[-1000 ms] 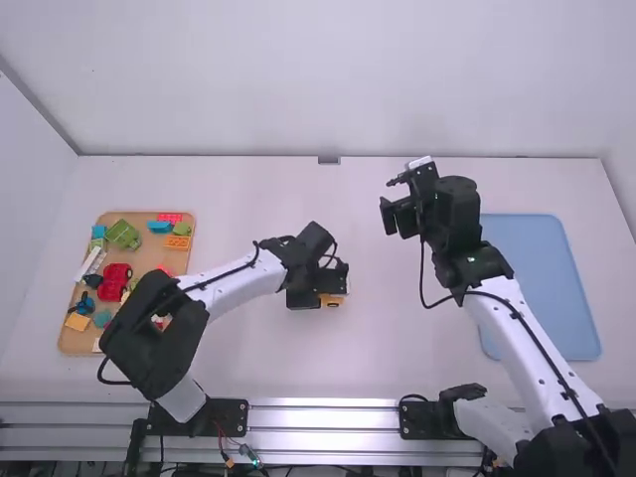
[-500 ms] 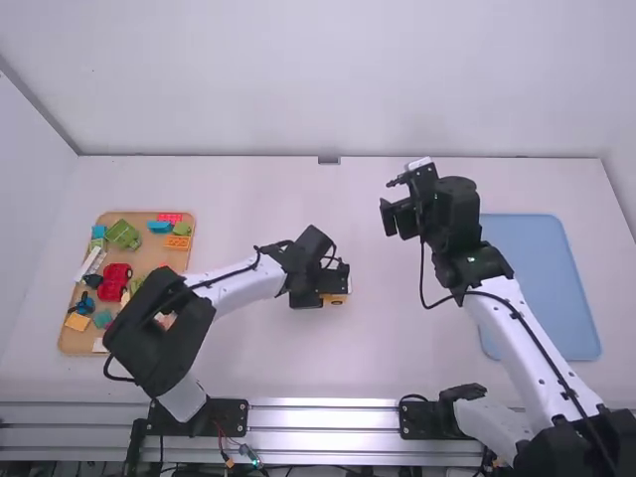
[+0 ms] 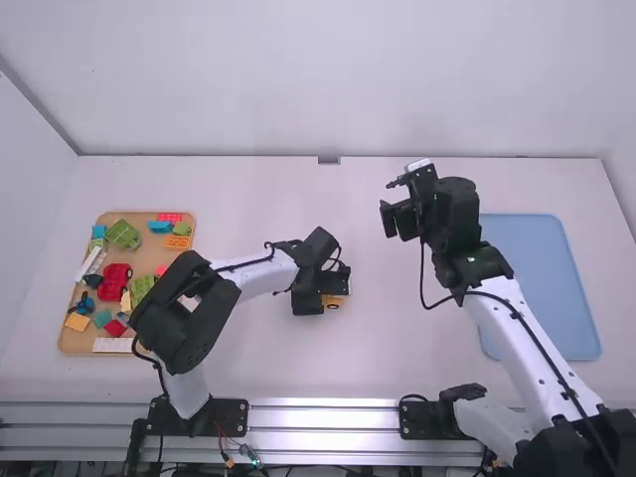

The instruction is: Assemble lego blocks to make yellow taxi

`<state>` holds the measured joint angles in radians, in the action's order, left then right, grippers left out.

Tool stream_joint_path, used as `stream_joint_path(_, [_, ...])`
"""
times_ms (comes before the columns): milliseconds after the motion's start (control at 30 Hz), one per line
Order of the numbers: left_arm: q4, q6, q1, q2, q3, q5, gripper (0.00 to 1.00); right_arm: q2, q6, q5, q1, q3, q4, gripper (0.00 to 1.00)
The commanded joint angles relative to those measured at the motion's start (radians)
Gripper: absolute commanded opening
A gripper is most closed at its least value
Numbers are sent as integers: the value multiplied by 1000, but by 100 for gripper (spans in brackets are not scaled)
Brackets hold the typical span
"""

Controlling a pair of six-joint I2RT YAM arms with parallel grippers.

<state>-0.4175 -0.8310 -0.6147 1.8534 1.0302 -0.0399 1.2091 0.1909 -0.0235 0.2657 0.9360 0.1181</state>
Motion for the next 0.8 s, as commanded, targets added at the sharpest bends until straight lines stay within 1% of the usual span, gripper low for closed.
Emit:
stream_joint_path(0, [-23,-22,-1,15,26,3,99,6,1,-2,3,34,-5,99])
stream_joint_path(167, [-94,-29,5,10,90,-17,99,6,1,-2,3,34,-8,99])
stream_joint_path(267, [-202,-39,47,-32,159,-88,99,6,1,-1,3,34,-8,99])
stream_joint_path(333, [-239,-25,74,-52,185,-119,99,6,1,-2,3,34,-8,99])
stream_joint_path(367, [-282,-9,117,-72,219,-160,99,6,1,-2,3,34,-8,99])
stream_joint_path(433, [-313,14,164,-92,242,-193,99,6,1,-2,3,34,-8,99])
stream_joint_path(467, [-334,37,212,-110,259,-216,99,6,1,-2,3,34,-8,99])
stream_joint_path(533, [-346,129,306,-129,284,-242,99,6,1,-2,3,34,-8,99])
stream_joint_path(567, [-343,160,331,-130,289,-242,99,6,1,-2,3,34,-8,99])
stream_joint_path(600, [-336,250,393,-132,301,-240,99,6,1,-2,3,34,-9,99])
stream_joint_path(667, [-333,356,472,-132,311,-231,99,6,1,-2,3,34,-9,99])
stream_joint_path(767, [-341,542,636,-132,315,-233,99,6,1,-2,3,34,-10,99])
